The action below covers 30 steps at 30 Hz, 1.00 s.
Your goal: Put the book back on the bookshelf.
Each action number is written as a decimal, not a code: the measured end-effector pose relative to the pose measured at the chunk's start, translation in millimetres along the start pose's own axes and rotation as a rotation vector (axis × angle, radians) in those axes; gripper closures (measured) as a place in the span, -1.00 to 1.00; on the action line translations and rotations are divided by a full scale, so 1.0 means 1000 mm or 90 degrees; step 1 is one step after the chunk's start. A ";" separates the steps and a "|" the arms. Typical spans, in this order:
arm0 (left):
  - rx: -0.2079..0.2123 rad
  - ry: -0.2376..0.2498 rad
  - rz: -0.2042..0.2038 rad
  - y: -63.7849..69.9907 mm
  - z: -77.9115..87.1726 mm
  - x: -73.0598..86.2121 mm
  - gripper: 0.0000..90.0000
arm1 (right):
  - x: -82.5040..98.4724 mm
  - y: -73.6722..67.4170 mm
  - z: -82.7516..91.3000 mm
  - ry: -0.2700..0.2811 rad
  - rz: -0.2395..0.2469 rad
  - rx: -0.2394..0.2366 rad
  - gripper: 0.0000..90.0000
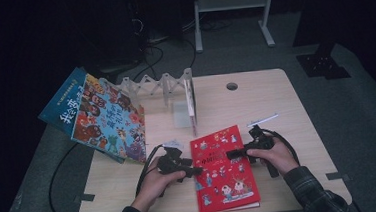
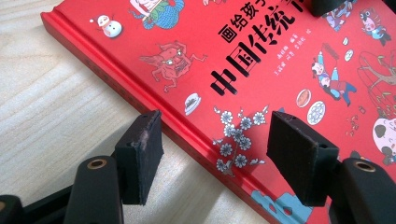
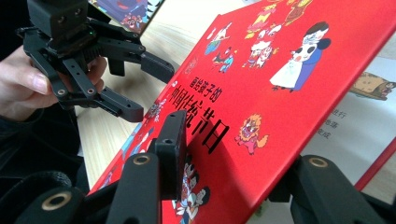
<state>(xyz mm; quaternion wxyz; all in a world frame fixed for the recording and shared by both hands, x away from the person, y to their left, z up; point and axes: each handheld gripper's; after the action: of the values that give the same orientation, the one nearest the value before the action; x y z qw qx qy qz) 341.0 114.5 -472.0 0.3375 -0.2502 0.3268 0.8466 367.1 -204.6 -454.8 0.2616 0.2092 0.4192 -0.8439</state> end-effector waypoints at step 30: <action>0.083 0.090 0.023 -0.001 0.009 -0.006 -0.37 | 0.000 -0.035 0.038 0.112 0.083 -0.015 0.68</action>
<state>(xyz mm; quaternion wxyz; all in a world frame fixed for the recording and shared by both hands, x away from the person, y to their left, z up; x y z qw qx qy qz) 343.6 119.6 -462.6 0.3135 -0.2808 0.4085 0.8099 340.1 -218.0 -412.2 0.2802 0.3062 0.4360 -0.7985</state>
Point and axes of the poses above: each handheld gripper's, and its own axes: z roughly backward along the jaws, x roughly out of its underside, y roughly to its right, and after that the axes turned 1 degree about -x, right-handed
